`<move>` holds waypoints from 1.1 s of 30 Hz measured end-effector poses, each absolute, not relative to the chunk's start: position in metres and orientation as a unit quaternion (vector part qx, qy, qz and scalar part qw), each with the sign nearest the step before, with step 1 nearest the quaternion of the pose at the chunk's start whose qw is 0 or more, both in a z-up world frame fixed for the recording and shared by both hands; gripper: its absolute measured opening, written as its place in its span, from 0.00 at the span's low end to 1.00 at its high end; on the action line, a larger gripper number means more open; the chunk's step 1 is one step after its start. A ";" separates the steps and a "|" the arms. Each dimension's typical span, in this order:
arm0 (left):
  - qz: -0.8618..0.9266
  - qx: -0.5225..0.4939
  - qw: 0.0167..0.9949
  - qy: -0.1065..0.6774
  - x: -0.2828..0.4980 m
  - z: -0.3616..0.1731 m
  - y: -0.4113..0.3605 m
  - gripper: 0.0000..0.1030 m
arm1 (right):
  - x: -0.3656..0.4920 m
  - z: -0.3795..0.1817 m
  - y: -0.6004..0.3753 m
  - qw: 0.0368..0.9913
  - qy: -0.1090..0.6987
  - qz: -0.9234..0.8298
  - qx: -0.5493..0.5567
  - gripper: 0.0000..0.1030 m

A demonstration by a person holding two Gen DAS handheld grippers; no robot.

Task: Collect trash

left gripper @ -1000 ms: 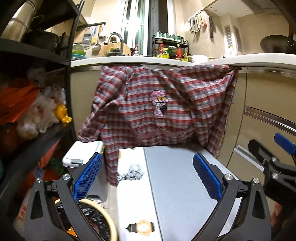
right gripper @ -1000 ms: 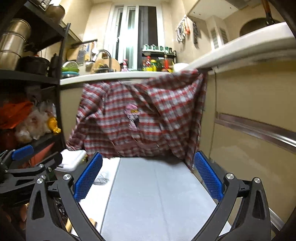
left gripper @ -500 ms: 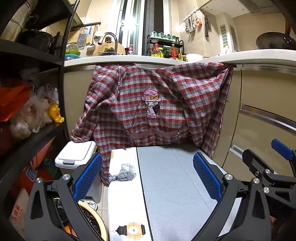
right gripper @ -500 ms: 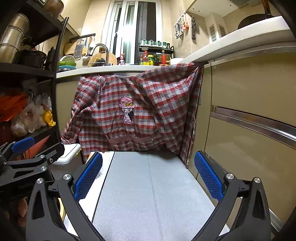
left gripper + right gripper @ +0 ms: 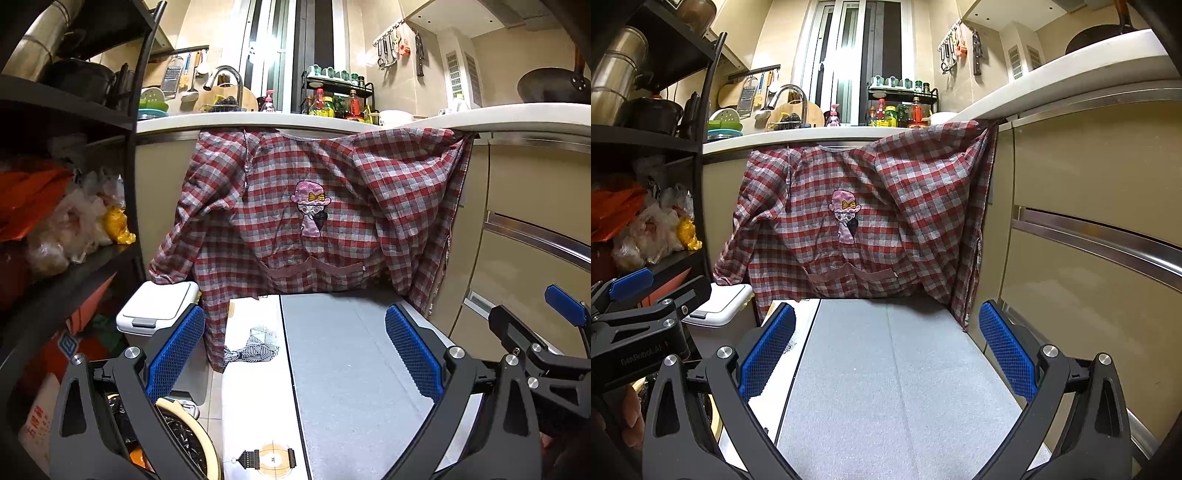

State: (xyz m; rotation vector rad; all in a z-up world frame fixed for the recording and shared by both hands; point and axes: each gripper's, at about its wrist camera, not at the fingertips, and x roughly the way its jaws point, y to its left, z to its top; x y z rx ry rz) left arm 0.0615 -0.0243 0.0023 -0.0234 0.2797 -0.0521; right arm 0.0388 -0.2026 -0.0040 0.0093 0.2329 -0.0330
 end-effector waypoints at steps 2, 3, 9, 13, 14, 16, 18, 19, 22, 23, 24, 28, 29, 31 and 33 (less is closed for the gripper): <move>-0.026 -0.013 0.990 0.140 0.062 0.002 -0.025 0.93 | 0.039 -0.004 -0.202 0.993 0.116 -0.016 0.004 0.95; -0.026 -0.012 0.990 0.140 0.062 0.002 -0.025 0.93 | 0.039 -0.004 -0.202 0.993 0.117 -0.016 0.004 0.95; -0.030 -0.009 0.989 0.142 0.063 0.001 -0.025 0.93 | 0.040 -0.005 -0.200 0.993 0.118 -0.014 0.004 0.95; -0.033 -0.007 0.989 0.143 0.063 0.000 -0.024 0.93 | 0.040 -0.006 -0.199 0.993 0.117 -0.013 0.003 0.95; -0.033 -0.008 0.989 0.143 0.063 0.000 -0.025 0.93 | 0.040 -0.006 -0.199 0.993 0.117 -0.013 0.004 0.95; -0.036 -0.010 0.989 0.145 0.063 -0.001 -0.024 0.93 | 0.040 -0.006 -0.199 0.993 0.118 -0.014 0.004 0.95; -0.035 -0.011 0.989 0.146 0.063 -0.001 -0.022 0.93 | 0.040 -0.005 -0.200 0.993 0.117 -0.014 0.005 0.95; -0.035 -0.011 0.989 0.146 0.063 -0.001 -0.022 0.93 | 0.039 -0.006 -0.199 0.993 0.117 -0.014 0.005 0.95; -0.036 -0.011 0.989 0.146 0.063 -0.001 -0.022 0.93 | 0.040 -0.006 -0.201 0.993 0.118 -0.013 0.004 0.95; -0.036 -0.010 0.989 0.145 0.063 -0.001 -0.022 0.93 | 0.040 -0.006 -0.201 0.993 0.118 -0.012 0.004 0.95; -0.034 -0.010 0.989 0.145 0.063 -0.001 -0.023 0.93 | 0.040 -0.006 -0.200 0.993 0.118 -0.012 0.004 0.95; -0.036 -0.005 0.989 0.142 0.062 -0.001 -0.023 0.93 | 0.039 -0.006 -0.199 0.993 0.117 -0.013 0.004 0.95; -0.036 -0.004 0.989 0.140 0.062 -0.001 -0.023 0.93 | 0.039 -0.006 -0.200 0.993 0.117 -0.014 0.004 0.95; -0.035 0.000 0.990 0.137 0.061 0.000 -0.024 0.93 | 0.039 -0.006 -0.200 0.993 0.117 -0.014 0.005 0.95; -0.036 0.002 0.990 0.137 0.060 0.000 -0.025 0.93 | 0.039 -0.006 -0.200 0.993 0.117 -0.014 0.005 0.95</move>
